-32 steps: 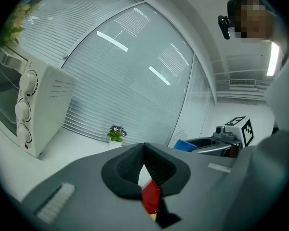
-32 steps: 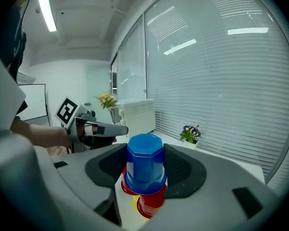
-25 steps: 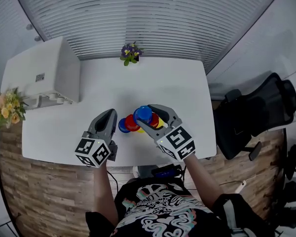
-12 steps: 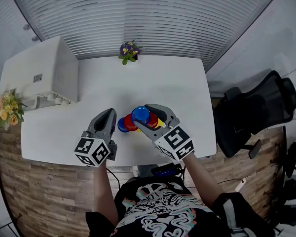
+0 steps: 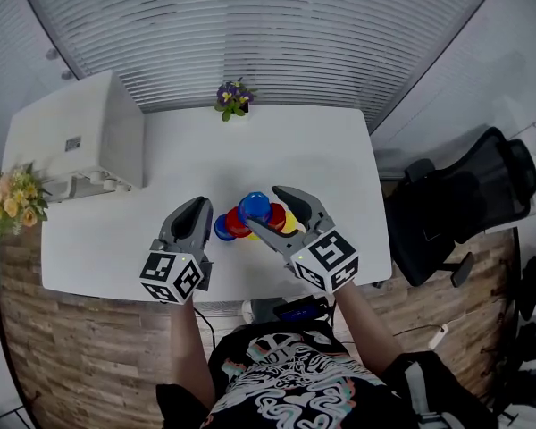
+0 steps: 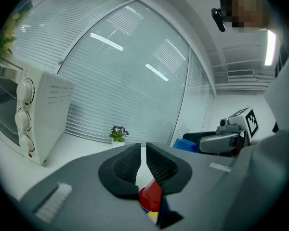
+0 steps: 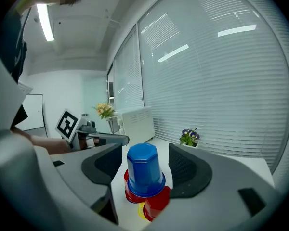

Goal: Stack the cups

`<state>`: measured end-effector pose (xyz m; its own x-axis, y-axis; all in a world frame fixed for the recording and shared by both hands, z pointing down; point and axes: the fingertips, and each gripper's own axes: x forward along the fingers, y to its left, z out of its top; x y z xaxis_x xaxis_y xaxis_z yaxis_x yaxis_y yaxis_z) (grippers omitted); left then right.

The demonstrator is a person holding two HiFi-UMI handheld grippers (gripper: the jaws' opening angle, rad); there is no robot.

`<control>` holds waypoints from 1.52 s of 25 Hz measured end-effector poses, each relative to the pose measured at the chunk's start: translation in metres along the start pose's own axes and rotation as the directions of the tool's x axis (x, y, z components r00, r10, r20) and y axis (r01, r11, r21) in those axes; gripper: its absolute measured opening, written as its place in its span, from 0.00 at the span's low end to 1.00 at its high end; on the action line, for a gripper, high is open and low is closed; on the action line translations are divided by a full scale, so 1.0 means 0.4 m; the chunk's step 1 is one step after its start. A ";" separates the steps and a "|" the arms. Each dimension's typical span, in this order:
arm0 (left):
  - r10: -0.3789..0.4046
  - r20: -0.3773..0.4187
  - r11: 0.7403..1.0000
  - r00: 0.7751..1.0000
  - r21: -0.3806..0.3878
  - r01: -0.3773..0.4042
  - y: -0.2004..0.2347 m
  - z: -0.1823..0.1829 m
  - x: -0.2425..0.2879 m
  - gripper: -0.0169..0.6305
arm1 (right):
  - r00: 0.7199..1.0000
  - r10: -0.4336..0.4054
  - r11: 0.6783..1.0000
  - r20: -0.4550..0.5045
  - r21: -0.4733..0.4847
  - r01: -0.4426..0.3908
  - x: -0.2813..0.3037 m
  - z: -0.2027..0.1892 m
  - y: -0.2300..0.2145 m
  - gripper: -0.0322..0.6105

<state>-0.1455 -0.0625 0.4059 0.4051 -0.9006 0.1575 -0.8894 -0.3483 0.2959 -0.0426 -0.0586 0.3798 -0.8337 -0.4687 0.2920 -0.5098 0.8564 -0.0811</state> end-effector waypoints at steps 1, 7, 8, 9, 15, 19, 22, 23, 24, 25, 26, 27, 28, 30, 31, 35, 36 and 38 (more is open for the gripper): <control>0.006 -0.001 1.000 1.000 0.017 -0.006 -0.003 0.002 -0.004 0.07 | 0.999 -0.022 0.999 0.028 0.028 0.022 -0.016 0.006 -0.009 0.51; 0.021 0.006 0.999 1.000 0.048 -0.021 -0.035 0.005 -0.037 0.03 | 0.979 -0.160 0.978 0.125 0.156 0.139 -0.126 0.014 -0.041 0.45; 0.026 0.003 0.998 1.000 0.052 -0.026 -0.041 0.000 -0.043 0.03 | 0.973 -0.184 0.973 0.141 0.169 0.160 -0.145 0.013 -0.043 0.42; 0.033 0.000 0.998 0.999 0.060 -0.033 -0.046 -0.004 -0.049 0.03 | 0.967 -0.205 0.968 0.152 0.180 0.177 -0.160 0.009 -0.043 0.40; 0.049 -0.006 0.997 0.999 0.058 -0.049 -0.086 -0.030 -0.090 0.03 | 0.936 -0.307 0.940 0.173 0.206 0.270 -0.235 -0.019 -0.031 0.15; 0.033 0.002 0.998 0.999 0.056 -0.033 -0.127 -0.050 -0.119 0.03 | 0.931 -0.332 0.937 0.153 0.168 0.307 -0.261 -0.048 -0.004 0.05; 0.033 0.009 0.999 0.999 0.026 -0.033 -0.143 -0.060 -0.132 0.03 | 0.931 -0.334 0.933 0.149 0.194 0.304 -0.278 -0.066 0.015 0.05; 0.036 0.008 0.999 0.999 0.024 -0.037 -0.145 -0.062 -0.135 0.03 | 0.927 -0.344 0.928 0.147 0.200 0.313 -0.283 -0.070 0.017 0.05; 0.041 0.006 0.999 0.999 0.030 -0.041 -0.147 -0.063 -0.136 0.03 | 0.923 -0.357 0.925 0.142 0.194 0.328 -0.288 -0.074 0.020 0.05; 0.047 0.002 0.998 0.999 0.042 -0.047 -0.151 -0.064 -0.138 0.03 | 0.919 -0.369 0.922 0.136 0.180 0.343 -0.292 -0.078 0.022 0.05; 0.052 -0.001 0.997 0.999 0.055 -0.051 -0.156 -0.064 -0.139 0.03 | 0.917 -0.378 0.920 0.129 0.165 0.356 -0.296 -0.083 0.026 0.05; 0.056 -0.003 0.996 0.998 0.067 -0.056 -0.160 -0.065 -0.142 0.03 | 0.916 -0.383 0.919 0.123 0.155 0.363 -0.298 -0.087 0.029 0.05; 0.060 -0.004 0.995 0.998 0.076 -0.059 -0.165 -0.065 -0.144 0.03 | 0.915 -0.385 0.918 0.118 0.152 0.367 -0.300 -0.091 0.031 0.05; 0.067 -0.009 0.994 0.998 0.088 -0.066 -0.169 -0.070 -0.148 0.03 | 0.914 -0.390 0.916 0.110 0.151 0.372 -0.303 -0.097 0.034 0.05; 0.070 -0.013 0.994 0.997 0.090 -0.069 -0.170 -0.073 -0.150 0.03 | 0.913 -0.393 0.914 0.106 0.149 0.376 -0.304 -0.099 0.034 0.05; 0.082 -0.014 0.994 0.997 0.077 -0.080 -0.164 -0.079 -0.160 0.03 | 0.908 -0.405 0.909 0.107 0.150 0.388 -0.306 -0.099 0.033 0.05; 0.083 -0.013 0.994 0.996 0.074 -0.082 -0.163 -0.078 -0.162 0.03 | 0.909 -0.401 0.911 0.113 0.156 0.382 -0.306 -0.097 0.033 0.05; 0.084 -0.012 0.994 0.996 0.070 -0.083 -0.164 -0.079 -0.163 0.03 | 0.911 -0.394 0.913 0.120 0.163 0.374 -0.309 -0.095 0.035 0.05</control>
<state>-0.1069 0.0271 0.4061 0.3313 -0.9235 0.1934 -0.9327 -0.2896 0.2148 0.0616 0.0196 0.3789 -0.5841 -0.7907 0.1833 -0.8116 0.5717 -0.1201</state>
